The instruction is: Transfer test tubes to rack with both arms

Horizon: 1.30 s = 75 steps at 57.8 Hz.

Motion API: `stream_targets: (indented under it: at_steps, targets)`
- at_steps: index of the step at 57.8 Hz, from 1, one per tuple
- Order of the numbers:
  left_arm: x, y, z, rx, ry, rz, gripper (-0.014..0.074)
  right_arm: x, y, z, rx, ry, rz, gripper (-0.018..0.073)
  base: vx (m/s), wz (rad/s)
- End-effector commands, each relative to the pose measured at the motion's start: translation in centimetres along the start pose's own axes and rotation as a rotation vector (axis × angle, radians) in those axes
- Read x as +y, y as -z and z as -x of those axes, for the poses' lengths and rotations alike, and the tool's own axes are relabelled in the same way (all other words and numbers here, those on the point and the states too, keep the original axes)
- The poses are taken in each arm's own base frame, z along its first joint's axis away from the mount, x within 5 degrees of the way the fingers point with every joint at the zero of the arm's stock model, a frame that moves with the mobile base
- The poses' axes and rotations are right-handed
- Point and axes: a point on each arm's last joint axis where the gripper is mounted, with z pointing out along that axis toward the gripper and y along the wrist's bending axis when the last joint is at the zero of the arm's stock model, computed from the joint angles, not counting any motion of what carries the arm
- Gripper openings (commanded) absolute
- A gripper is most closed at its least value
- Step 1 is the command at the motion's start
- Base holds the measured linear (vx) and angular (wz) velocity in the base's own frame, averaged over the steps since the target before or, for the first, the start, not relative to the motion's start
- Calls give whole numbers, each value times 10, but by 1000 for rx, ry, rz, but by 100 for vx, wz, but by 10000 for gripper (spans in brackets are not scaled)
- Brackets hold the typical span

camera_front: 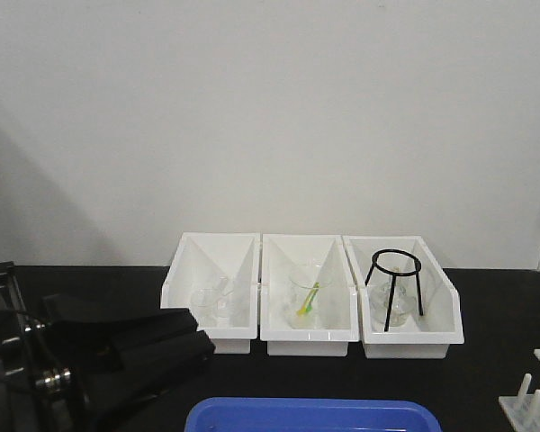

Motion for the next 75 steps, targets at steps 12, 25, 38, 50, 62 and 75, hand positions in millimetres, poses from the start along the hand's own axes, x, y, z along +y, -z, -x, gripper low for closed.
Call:
stream_targets:
  at_steps: [12, 25, 38, 50, 62, 75]
  targets:
    - [4, 6, 20, -141, -48, 41, -20, 2, 1, 16, -70, 17, 28, -7, 0, 0]
    - [26, 11, 4, -35, -291, 194, -18, 1, 1, 16, -70, 17, 27, -7, 0, 0]
    - [62, 65, -58, 44, -123, 527, -17, 2, 1, 16, -72, 17, 28, -7, 0, 0]
    - [45, 107, -148, -5, -38, 768, -17, 2, 1, 16, -72, 17, 28, -7, 0, 0]
    - [27, 117, -221, -46, 31, 899, -17, 2, 1, 16, -72, 17, 28, -7, 0, 0]
    - [23, 114, -248, -58, 45, 914, -17, 2, 1, 16, -69, 17, 28, -7, 0, 0]
